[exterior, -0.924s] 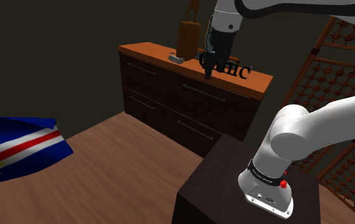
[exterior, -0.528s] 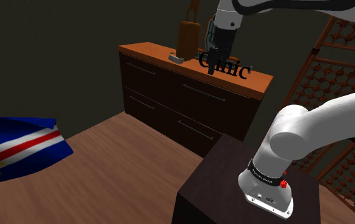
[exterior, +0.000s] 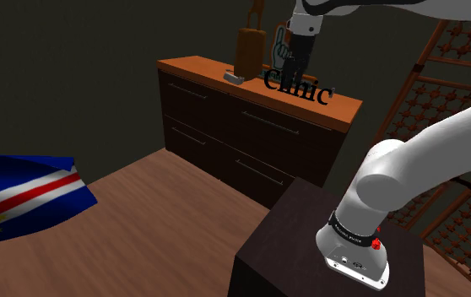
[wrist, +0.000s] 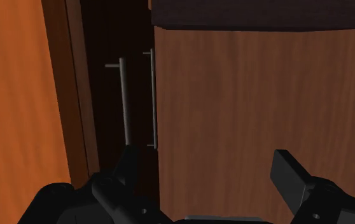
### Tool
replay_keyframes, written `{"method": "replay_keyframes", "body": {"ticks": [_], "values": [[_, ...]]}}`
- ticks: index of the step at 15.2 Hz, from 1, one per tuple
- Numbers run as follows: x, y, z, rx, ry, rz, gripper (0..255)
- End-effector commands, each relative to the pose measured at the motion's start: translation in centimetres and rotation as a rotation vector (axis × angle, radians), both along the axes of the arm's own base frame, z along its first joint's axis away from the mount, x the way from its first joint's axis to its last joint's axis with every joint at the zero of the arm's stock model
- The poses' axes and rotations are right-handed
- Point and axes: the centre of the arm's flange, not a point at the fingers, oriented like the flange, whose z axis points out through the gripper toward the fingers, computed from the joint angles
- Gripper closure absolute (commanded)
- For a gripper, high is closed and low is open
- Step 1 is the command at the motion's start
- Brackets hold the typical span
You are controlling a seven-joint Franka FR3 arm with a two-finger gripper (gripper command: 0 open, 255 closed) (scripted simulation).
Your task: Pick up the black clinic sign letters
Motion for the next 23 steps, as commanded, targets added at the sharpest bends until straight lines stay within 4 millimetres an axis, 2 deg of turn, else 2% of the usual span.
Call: {"method": "replay_keyframes", "body": {"ticks": [1,21,23], "values": [[0.7,-2.8,-0.2,0.008,0.010,0.009,0],[10.2,-29.0,-2.7,0.094,0.102,0.087,0],[10.5,-29.8,-3.4,0.097,0.105,0.089,0]]}}
